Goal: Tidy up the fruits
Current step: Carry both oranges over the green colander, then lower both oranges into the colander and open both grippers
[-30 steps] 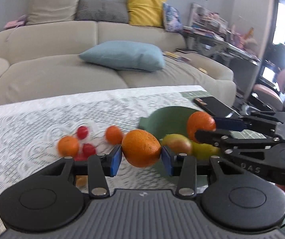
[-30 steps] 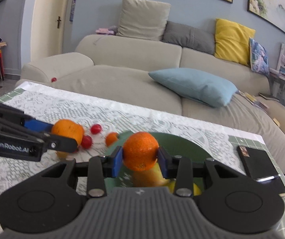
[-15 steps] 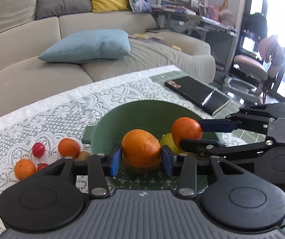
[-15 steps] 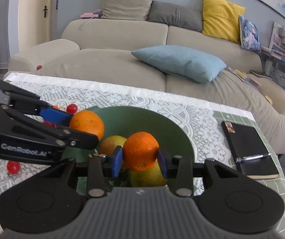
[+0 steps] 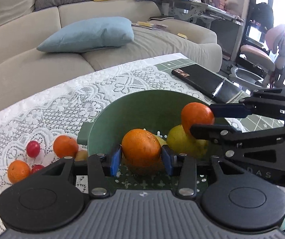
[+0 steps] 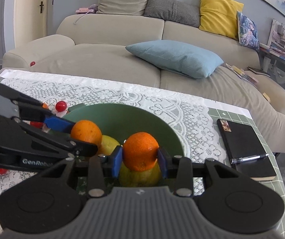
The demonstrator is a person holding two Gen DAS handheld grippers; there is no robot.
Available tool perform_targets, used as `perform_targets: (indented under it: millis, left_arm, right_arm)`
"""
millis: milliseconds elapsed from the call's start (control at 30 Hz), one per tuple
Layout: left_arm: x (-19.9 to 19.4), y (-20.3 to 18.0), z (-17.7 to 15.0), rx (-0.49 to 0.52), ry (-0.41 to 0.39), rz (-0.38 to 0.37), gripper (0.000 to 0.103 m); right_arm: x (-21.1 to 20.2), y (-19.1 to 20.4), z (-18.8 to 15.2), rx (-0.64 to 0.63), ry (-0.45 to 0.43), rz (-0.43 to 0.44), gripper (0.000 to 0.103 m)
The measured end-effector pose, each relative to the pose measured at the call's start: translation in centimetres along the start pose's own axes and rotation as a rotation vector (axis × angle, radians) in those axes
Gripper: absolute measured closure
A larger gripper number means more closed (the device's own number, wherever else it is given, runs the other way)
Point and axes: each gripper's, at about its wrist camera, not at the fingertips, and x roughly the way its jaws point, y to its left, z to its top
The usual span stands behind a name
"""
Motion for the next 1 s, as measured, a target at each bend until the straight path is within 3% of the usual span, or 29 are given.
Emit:
perform_targets:
  millis: [467, 767, 1000]
  left_arm:
    - [1.6, 1.3, 0.5, -0.034, 0.018, 0.032, 0.052]
    - [0.9, 1.2, 0.1, -0.013, 0.011, -0.011, 0.035]
    - [0.4, 1.2, 0.0, -0.029, 0.003, -0.014, 0.033]
  right_arm:
    - [2.3, -0.4, 2.4, -0.002, 0.034, 0.030, 0.070]
    - [3.8, -0.1, 3.4, -0.031, 0.071, 0.048, 0.070]
    - [4.3, -1.1, 3.8, 0.022, 0.101, 0.072, 0.069]
